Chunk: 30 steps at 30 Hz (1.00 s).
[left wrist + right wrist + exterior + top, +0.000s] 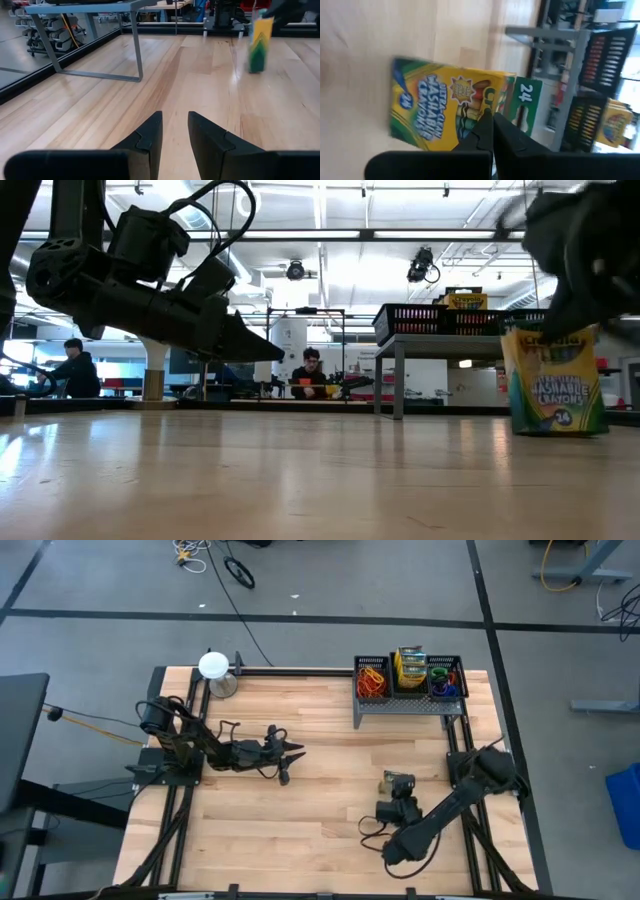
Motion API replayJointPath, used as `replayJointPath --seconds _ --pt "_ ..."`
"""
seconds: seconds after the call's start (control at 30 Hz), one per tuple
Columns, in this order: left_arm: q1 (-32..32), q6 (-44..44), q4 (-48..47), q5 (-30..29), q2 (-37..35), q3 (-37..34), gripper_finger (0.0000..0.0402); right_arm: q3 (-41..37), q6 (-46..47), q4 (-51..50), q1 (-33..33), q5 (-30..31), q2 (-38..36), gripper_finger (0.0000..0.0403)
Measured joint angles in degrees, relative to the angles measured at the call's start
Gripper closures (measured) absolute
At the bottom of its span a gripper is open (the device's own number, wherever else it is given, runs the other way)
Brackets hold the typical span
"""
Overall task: Pick & Place Office Desk Supplies
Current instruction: Put the yellow crayon box into the middle black bin on the shelf
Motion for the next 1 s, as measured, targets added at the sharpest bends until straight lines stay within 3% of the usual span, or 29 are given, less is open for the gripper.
replayJointPath --seconds 0.13,0.47,1.0 --pt "0.0 0.0 -0.8 0.0 0.0 0.0 0.0303 -0.2 1.8 -2.2 0.2 0.1 2.9 0.0402" --pt "0.0 -0.4 -0.9 0.0 0.0 0.0 0.0303 1.0 7.4 -1.5 1.9 -2.5 2.0 0.0378" --pt "0.0 -0.4 -1.2 0.0 0.0 0.0 0.0303 4.0 6.6 -1.3 -1.4 -10.5 1.6 0.0247"
